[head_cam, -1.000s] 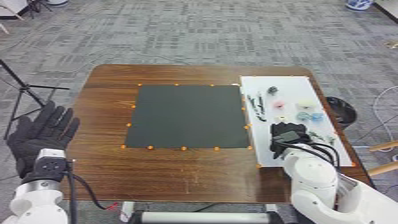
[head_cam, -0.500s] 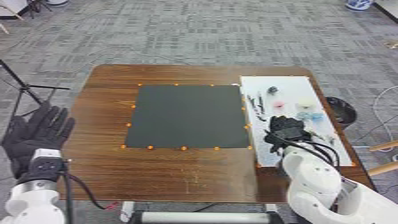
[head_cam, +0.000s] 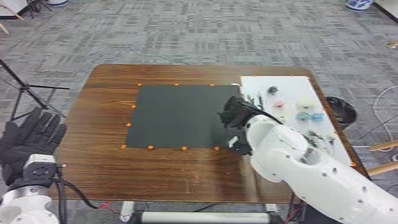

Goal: Arrange flowers

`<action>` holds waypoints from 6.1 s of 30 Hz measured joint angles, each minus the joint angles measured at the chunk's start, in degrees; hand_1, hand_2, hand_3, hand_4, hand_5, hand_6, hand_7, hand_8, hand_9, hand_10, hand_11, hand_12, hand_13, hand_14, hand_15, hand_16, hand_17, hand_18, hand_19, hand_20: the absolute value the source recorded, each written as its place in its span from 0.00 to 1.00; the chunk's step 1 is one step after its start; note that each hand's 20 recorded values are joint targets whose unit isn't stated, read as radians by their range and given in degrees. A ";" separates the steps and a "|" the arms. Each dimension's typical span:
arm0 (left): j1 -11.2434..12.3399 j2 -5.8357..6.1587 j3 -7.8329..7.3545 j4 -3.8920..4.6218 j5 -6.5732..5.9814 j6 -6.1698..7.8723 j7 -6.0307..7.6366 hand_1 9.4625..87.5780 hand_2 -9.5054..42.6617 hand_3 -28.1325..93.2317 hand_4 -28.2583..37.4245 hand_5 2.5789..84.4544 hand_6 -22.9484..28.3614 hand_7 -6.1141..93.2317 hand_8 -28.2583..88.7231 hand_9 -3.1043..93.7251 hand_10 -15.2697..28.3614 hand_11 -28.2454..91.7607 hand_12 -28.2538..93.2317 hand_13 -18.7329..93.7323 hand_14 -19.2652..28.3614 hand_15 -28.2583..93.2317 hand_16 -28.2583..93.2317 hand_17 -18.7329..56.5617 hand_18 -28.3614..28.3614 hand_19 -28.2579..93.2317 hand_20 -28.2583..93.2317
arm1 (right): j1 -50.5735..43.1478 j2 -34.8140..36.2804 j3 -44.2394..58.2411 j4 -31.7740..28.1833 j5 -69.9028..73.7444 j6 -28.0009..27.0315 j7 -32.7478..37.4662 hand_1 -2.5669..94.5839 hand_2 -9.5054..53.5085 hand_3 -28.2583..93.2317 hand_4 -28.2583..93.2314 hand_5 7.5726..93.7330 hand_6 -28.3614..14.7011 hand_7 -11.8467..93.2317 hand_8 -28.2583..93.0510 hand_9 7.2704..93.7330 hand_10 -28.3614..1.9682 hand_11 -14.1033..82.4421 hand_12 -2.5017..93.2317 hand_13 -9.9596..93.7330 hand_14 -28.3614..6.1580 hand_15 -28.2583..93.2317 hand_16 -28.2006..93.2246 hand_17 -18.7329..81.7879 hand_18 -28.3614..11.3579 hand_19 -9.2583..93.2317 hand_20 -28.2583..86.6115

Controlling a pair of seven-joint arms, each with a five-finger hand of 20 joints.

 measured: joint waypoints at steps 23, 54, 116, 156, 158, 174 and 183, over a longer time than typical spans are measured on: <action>0.77 1.93 -0.01 1.86 8.55 4.99 -2.16 0.18 0.47 0.87 0.00 0.51 0.65 0.16 0.17 0.39 0.74 0.42 0.31 0.39 0.74 0.49 0.19 0.15 0.77 0.55 0.32 | 19.63 -22.66 -18.91 16.75 -1.93 -2.51 -0.04 0.50 0.11 0.84 0.16 0.63 0.55 0.66 0.40 0.72 0.51 0.66 0.66 0.74 0.39 0.82 0.59 0.49 0.00 0.87 0.59; -2.07 2.74 2.99 2.40 6.27 3.73 -1.48 0.18 0.47 0.87 0.00 0.51 0.66 0.17 0.17 0.38 0.74 0.43 0.31 0.39 0.74 0.50 0.19 0.15 0.77 0.55 0.32 | 14.65 -30.63 -18.88 26.28 -3.85 10.49 5.44 0.39 0.01 0.85 0.12 0.67 0.48 0.38 0.18 0.70 0.37 0.68 0.42 0.72 0.36 0.81 0.56 0.47 0.00 0.88 0.56; -1.85 1.94 2.90 2.76 5.05 3.64 -2.08 0.18 0.48 0.87 0.00 0.52 0.67 0.18 0.17 0.39 0.75 0.45 0.31 0.39 0.75 0.51 0.18 0.16 0.77 0.56 0.31 | 10.43 -24.03 -15.67 9.67 -1.31 -7.90 2.56 0.22 0.45 0.84 0.21 0.44 0.30 0.75 0.41 0.64 0.04 0.26 0.17 0.79 0.44 0.73 0.44 0.49 0.00 0.91 0.48; 1.93 1.39 -0.90 -1.60 2.68 1.81 0.72 0.17 0.51 0.87 0.00 0.53 0.65 0.18 0.17 0.41 0.72 0.44 0.31 0.41 0.73 0.48 0.18 0.16 0.78 0.56 0.32 | -37.98 17.84 43.38 -15.42 -26.74 -18.84 9.43 0.41 0.00 0.69 0.02 0.63 0.39 0.19 0.19 0.64 0.20 0.51 0.35 0.65 0.25 0.83 0.56 0.45 0.00 0.86 0.55; 2.09 1.25 -0.91 -1.64 2.67 1.81 0.72 0.18 0.50 0.87 0.00 0.53 0.65 0.18 0.17 0.41 0.72 0.44 0.31 0.41 0.73 0.49 0.18 0.16 0.78 0.56 0.32 | -40.10 17.78 45.36 -15.42 -26.12 -20.11 10.36 0.44 0.00 0.68 0.00 0.66 0.41 0.19 0.19 0.63 0.21 0.57 0.39 0.65 0.25 0.84 0.58 0.45 0.00 0.86 0.57; 2.67 1.09 -0.99 -1.86 2.38 2.30 0.44 0.23 0.54 0.87 0.00 0.54 0.65 0.19 0.17 0.41 0.73 0.44 0.31 0.41 0.74 0.50 0.18 0.16 0.78 0.56 0.32 | -44.67 15.99 48.00 -13.24 -17.59 -26.65 11.52 0.49 0.00 0.74 0.00 0.70 0.56 0.23 0.16 0.60 0.27 0.61 0.42 0.64 0.27 0.84 0.60 0.44 0.00 0.84 0.57; 2.51 0.85 -0.77 -1.90 2.44 3.08 -0.53 0.23 0.57 0.87 0.00 0.54 0.65 0.19 0.17 0.41 0.73 0.45 0.31 0.41 0.74 0.51 0.18 0.16 0.77 0.56 0.31 | -41.23 15.26 44.15 -10.65 -17.87 -26.48 10.81 0.51 0.00 0.80 0.01 0.74 0.60 0.24 0.17 0.62 0.29 0.61 0.41 0.65 0.29 0.84 0.59 0.44 0.00 0.84 0.56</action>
